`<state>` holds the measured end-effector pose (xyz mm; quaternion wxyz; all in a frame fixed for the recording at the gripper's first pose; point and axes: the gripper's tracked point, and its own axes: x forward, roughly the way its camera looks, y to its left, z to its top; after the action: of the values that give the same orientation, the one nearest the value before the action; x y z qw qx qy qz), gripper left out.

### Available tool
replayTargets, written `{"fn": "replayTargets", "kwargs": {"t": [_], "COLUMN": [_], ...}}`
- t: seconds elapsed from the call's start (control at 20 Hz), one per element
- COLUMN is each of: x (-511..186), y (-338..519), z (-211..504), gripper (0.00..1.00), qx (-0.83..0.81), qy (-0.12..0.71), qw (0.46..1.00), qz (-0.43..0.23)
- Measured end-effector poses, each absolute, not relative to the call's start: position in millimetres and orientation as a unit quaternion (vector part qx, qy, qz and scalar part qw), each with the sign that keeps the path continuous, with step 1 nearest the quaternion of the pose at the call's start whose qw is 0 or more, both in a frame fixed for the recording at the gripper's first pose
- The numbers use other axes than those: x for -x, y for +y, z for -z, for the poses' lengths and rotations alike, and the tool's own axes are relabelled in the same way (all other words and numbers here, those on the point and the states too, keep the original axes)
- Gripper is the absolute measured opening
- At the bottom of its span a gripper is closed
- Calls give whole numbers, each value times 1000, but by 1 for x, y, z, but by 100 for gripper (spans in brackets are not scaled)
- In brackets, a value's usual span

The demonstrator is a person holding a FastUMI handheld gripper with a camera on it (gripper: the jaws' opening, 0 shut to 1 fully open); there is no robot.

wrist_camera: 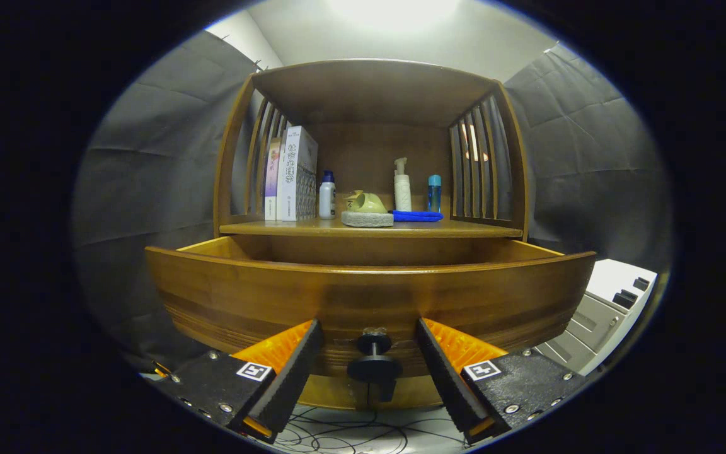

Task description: Pull open the drawer, take out the items inside it, and place them on the countertop above the cabinet.

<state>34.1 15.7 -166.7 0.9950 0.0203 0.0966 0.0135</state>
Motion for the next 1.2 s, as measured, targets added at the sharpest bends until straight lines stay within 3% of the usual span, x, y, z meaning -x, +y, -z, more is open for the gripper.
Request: {"fn": "replayTargets", "kwargs": {"t": [1.2], "x": [-112], "y": [18], "z": [163], "gripper": [96], "qx": [-38], "qy": [97], "qw": [994], "qz": [-21]}}
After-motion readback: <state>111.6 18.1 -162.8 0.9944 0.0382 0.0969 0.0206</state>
